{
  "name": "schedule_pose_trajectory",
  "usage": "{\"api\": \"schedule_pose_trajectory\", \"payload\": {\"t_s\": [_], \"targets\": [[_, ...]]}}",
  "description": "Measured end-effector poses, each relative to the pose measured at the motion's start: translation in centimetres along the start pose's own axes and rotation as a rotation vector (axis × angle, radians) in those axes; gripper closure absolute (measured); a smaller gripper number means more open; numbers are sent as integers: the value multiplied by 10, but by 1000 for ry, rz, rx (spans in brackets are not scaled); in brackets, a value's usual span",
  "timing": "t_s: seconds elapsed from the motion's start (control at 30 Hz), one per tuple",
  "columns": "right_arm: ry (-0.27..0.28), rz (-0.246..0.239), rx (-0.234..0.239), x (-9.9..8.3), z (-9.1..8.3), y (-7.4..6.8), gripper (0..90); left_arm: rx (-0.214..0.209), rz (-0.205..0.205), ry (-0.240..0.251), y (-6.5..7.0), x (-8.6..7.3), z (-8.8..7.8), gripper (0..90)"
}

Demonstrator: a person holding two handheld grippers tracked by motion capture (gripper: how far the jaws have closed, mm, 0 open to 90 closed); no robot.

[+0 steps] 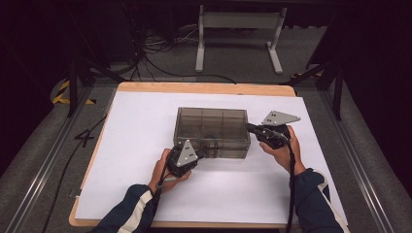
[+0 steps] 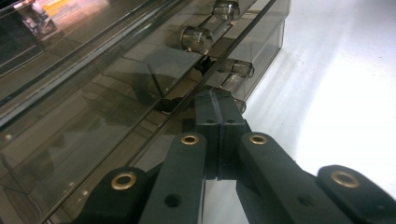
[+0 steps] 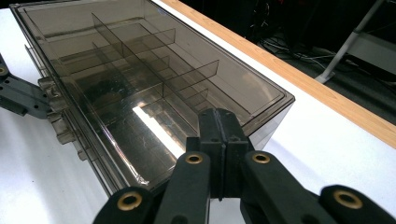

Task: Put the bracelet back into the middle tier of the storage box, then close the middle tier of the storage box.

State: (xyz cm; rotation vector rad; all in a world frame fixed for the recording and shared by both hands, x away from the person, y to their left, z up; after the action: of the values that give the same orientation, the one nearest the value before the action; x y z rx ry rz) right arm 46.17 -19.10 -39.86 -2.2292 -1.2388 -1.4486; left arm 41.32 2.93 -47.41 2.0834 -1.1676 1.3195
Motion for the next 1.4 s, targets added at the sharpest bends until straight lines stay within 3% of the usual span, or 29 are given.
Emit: {"api": "schedule_pose_trajectory", "payload": {"t_s": [0.97,1.3,1.4], "targets": [[-4,-11,-4,1,1,-2,900,2,6,3,-7,0,1,898],[-24,-49,-36,2,0,-5,900,17,32,-1,-10,2,-5,898],[-31,-59,-38,2,-2,-7,900,18,21,6,-10,3,-9,898]]}}
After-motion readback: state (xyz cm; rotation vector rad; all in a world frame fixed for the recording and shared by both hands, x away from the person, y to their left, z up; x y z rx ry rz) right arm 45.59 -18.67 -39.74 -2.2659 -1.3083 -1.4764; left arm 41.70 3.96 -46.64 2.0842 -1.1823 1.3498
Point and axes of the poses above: each handheld gripper's, and its own axes: z roughly forward along the jaws, x roughly out of its top, y roughly to its right, the point moved 7 cm from there along z, roughly forward along the jaws, and after that the axes turned 7 degrees about -z, right-handed, at the moved point
